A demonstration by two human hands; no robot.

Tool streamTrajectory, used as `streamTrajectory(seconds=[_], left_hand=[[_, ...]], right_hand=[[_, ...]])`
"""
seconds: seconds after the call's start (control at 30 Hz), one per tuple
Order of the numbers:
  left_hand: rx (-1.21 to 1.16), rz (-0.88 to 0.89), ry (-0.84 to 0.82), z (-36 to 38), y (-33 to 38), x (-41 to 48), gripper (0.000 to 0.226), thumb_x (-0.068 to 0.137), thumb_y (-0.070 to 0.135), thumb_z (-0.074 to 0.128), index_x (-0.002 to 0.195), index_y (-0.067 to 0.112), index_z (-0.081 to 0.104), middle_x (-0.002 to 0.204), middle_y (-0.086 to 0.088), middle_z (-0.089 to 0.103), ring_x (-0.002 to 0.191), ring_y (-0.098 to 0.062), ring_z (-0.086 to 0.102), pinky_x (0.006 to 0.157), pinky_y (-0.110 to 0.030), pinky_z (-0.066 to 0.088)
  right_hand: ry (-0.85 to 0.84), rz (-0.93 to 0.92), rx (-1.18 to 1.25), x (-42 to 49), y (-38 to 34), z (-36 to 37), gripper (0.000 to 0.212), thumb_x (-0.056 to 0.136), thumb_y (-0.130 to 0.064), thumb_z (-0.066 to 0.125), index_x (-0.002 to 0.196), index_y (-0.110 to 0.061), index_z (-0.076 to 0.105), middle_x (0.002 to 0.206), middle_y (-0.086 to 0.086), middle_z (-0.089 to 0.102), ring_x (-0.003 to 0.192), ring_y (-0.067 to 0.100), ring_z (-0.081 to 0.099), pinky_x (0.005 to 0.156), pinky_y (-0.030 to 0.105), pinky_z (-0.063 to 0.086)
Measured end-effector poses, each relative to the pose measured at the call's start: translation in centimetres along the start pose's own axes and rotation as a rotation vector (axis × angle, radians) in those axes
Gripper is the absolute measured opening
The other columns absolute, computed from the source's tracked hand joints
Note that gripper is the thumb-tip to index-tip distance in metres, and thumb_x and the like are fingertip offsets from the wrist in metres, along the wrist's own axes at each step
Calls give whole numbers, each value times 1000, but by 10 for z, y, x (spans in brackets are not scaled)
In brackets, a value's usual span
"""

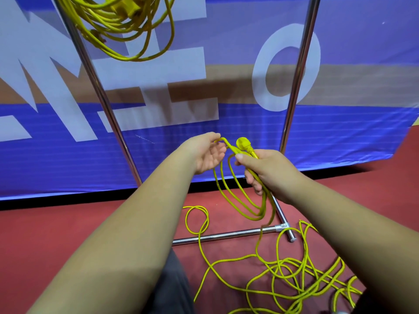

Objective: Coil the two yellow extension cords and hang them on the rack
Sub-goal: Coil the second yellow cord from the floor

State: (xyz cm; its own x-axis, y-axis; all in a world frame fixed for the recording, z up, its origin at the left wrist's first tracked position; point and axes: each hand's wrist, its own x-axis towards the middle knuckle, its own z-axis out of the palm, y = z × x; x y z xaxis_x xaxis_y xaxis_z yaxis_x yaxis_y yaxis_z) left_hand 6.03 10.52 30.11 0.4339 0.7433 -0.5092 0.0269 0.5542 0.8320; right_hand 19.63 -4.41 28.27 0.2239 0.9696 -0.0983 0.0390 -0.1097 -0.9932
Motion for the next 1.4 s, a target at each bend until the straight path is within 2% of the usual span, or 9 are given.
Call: streamTrajectory(seconds=[0.17,0.27,0.43,0.7,0.93,1.1,1.23,1.33,1.4], left_hand=[[460,137,186,-8,-7,4,30,107,32,56,115,3,58,107,-16,66,78,-29,77,68,-41,66],[612,228,98,-14,-10,9,37,104,14,57,140,24,54,111,-11,66,81,-26,73,75,-42,66],[805,600,109,-20,-9,21,12,94,20,74,94,32,78,83,-3,73,74,-20,67,85,-55,61],[889,724,19,-3,-15,24,34,91,3,71,108,31,81,97,11,78,95,-8,75,94,-39,60],[1134,544,279,7,-31,28,19,93,5,48,101,15,62,97,-4,70,80,-25,71,64,-34,57],[1691,-115,-212,11,-88,33,23,100,12,54,109,4,74,101,-9,79,76,-26,74,80,-41,64],[1957,78,-364,18,-150,46,52,98,26,62,146,7,54,143,-16,62,123,-34,63,102,-39,53],[1699,197,-459,23,-182,48,83,97,22,69,166,21,22,169,-11,30,151,-29,38,119,-33,35],[1625,238,-550,25,-195,48,73,96,21,71,159,23,34,164,-8,36,145,-27,42,114,-30,37]], right_hand=[[-10,38,58,2,0,-10,17,105,-26,66,107,-9,64,92,11,80,44,17,50,40,24,37],[-23,42,67,4,0,-14,17,105,-27,65,107,-10,66,97,12,81,44,17,50,41,24,38],[-71,44,82,7,2,-18,31,107,-34,61,115,-5,69,91,10,78,44,18,51,42,26,41],[-8,79,187,11,2,-16,26,105,-35,64,106,-9,64,66,1,52,40,15,37,41,23,30],[125,69,244,19,0,-26,22,105,-34,63,99,-13,65,61,-4,43,42,12,27,43,23,20],[206,24,295,18,-4,-35,19,106,-31,62,101,-13,64,62,-4,43,42,12,26,41,21,20],[255,-15,378,16,-13,-50,20,106,-32,62,98,-14,67,63,-5,42,43,10,24,40,21,19],[281,-33,464,14,-18,-61,20,106,-32,61,97,-14,66,62,-6,41,41,9,23,39,20,17],[286,-39,517,13,-19,-66,21,107,-32,60,97,-15,66,62,-6,41,39,8,24,37,20,16]])
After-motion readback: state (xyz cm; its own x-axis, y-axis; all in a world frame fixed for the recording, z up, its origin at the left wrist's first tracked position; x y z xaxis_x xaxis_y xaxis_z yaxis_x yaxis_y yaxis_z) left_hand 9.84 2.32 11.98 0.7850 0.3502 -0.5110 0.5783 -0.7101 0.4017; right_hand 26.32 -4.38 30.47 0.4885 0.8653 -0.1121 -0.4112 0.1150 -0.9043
